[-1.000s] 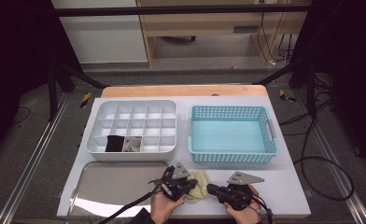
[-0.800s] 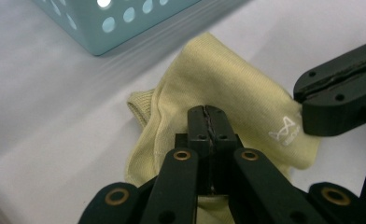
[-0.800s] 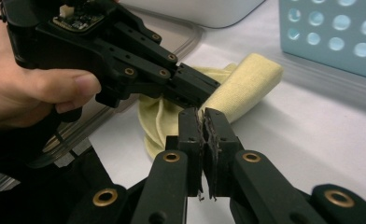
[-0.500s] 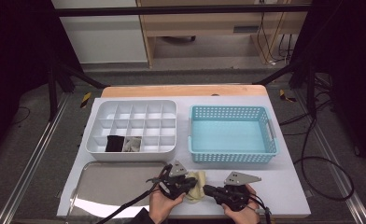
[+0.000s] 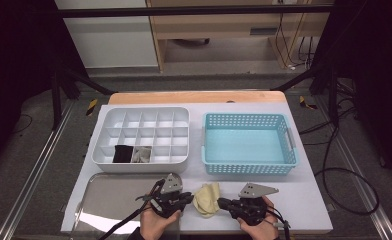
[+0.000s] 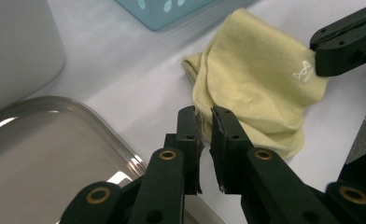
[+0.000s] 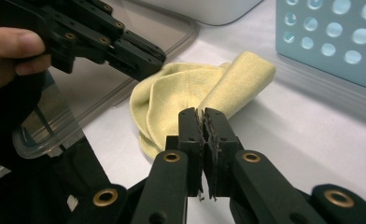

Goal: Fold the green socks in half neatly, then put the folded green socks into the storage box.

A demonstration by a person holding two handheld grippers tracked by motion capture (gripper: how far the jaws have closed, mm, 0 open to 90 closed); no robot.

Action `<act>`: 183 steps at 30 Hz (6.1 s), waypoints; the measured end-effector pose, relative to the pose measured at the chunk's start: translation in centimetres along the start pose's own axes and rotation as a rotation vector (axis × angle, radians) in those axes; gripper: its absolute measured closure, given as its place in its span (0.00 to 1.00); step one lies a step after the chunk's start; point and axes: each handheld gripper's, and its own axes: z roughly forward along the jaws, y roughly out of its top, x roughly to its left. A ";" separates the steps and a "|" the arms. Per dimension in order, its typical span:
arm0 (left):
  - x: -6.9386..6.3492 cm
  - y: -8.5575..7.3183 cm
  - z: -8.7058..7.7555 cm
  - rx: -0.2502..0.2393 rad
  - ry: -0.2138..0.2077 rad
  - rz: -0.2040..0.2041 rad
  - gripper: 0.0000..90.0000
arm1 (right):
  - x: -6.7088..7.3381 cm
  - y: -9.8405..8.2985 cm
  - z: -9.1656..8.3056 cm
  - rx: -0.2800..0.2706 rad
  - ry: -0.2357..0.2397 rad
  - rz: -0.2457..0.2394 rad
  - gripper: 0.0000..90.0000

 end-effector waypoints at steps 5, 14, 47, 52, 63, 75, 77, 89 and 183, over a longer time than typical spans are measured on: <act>-0.1 -0.2 0.6 0.003 -0.005 0.000 0.92 | 0.3 0.3 0.0 0.006 0.005 -0.016 0.96; 0.0 -0.3 0.8 0.001 -0.015 -0.005 0.94 | 1.5 1.6 1.0 0.039 0.033 -0.102 0.97; 1.3 1.1 -1.2 -0.129 0.008 -0.065 0.86 | 3.5 1.0 5.6 0.057 0.094 -0.161 0.95; 0.5 2.1 -0.6 -0.134 0.009 -0.032 0.77 | 3.6 0.7 5.7 0.034 0.084 -0.141 0.96; 0.2 1.7 1.5 -0.035 0.040 0.004 0.74 | 3.6 0.4 5.3 0.017 0.084 -0.135 0.95; 0.2 1.4 1.5 -0.010 0.065 0.005 0.74 | 2.1 0.3 1.6 -0.058 0.071 -0.070 1.00; 0.2 1.4 1.4 -0.011 0.068 0.007 0.74 | 2.0 0.0 1.8 -0.044 0.078 -0.069 1.00; -0.6 1.3 0.3 -0.092 0.025 -0.056 0.66 | 2.3 -1.0 3.3 0.004 0.083 -0.096 1.00; 6.2 6.3 -12.2 -0.257 0.203 -0.083 0.81 | -7.1 -3.6 -6.5 -0.150 -0.443 0.088 0.44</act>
